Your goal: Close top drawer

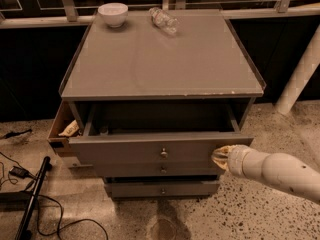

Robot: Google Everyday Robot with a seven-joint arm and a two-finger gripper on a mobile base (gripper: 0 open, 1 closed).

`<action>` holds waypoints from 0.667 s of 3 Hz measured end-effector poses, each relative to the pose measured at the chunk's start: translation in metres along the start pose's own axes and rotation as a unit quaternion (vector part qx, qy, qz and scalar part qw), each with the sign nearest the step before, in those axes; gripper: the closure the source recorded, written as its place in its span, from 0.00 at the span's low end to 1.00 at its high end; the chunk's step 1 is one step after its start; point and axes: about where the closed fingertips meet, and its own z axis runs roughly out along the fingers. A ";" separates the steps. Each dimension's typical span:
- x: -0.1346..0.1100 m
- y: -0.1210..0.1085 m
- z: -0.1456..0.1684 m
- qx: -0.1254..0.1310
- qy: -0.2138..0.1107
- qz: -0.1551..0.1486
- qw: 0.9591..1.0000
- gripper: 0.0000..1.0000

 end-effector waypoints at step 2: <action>-0.005 -0.039 0.040 0.020 -0.003 -0.010 1.000 1.00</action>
Offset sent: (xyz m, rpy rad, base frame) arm 0.0756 0.0106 0.0017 -0.0132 -0.0633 -0.0002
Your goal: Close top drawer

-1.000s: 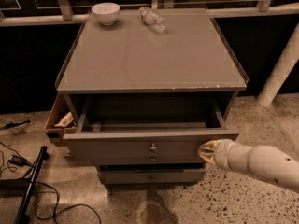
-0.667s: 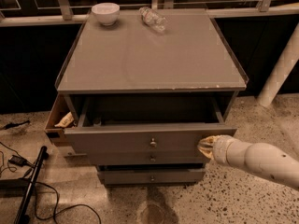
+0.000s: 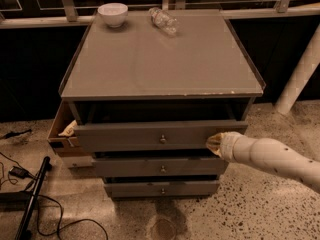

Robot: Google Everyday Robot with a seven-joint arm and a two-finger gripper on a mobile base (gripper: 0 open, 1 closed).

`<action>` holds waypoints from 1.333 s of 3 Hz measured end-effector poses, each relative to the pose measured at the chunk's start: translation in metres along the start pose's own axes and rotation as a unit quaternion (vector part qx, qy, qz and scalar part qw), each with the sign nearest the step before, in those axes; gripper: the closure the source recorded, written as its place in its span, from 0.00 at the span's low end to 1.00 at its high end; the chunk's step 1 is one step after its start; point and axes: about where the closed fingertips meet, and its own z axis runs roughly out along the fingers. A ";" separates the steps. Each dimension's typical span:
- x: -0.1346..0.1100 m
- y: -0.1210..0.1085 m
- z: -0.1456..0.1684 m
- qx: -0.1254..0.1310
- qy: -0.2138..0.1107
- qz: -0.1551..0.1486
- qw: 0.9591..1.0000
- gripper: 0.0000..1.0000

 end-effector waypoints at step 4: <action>-0.017 0.014 -0.012 -0.096 -0.021 -0.016 0.995 1.00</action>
Offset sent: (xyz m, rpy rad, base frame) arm 0.0393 0.0151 -0.0047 -0.0137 0.0198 0.0392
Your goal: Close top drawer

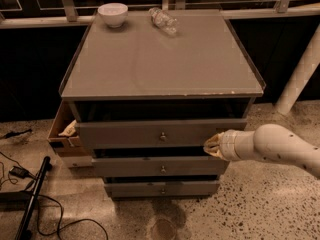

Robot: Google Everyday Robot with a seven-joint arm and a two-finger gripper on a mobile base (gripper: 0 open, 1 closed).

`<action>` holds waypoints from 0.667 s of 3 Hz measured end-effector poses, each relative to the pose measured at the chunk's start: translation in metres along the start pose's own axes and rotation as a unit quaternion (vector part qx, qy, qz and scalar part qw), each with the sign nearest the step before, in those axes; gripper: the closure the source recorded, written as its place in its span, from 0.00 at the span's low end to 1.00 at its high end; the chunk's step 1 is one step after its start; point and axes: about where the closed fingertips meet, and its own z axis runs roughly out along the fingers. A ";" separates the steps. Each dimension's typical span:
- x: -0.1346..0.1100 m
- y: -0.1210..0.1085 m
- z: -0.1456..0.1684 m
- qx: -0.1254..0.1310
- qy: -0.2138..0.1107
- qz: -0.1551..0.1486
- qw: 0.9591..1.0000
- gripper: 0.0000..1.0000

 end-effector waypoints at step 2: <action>-0.018 0.080 -0.046 -0.176 0.011 0.006 0.984 0.85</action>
Offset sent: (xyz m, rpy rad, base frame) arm -0.1910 0.0220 0.0106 -0.1358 0.6838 0.2653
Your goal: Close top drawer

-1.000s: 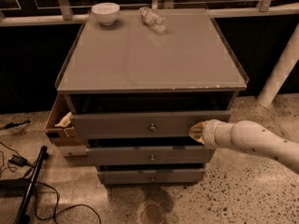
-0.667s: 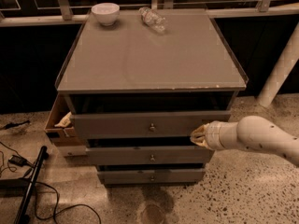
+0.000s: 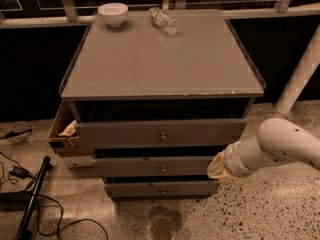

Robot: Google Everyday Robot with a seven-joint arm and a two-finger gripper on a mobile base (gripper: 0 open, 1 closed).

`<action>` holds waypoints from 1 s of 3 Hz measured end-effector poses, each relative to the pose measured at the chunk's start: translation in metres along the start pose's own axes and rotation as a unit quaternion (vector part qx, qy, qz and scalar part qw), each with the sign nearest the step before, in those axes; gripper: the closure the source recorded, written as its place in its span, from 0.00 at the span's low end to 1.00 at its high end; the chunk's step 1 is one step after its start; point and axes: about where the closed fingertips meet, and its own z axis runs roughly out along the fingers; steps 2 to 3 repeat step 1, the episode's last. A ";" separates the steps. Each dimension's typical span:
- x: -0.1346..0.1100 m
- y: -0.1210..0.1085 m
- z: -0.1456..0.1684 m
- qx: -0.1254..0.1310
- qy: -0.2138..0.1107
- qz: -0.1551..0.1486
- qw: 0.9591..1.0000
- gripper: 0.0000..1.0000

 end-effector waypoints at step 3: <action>-0.005 0.019 -0.001 -0.039 -0.006 0.002 0.999 0.62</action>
Offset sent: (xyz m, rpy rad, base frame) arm 0.0000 0.0000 0.0000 0.0000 0.0000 0.0000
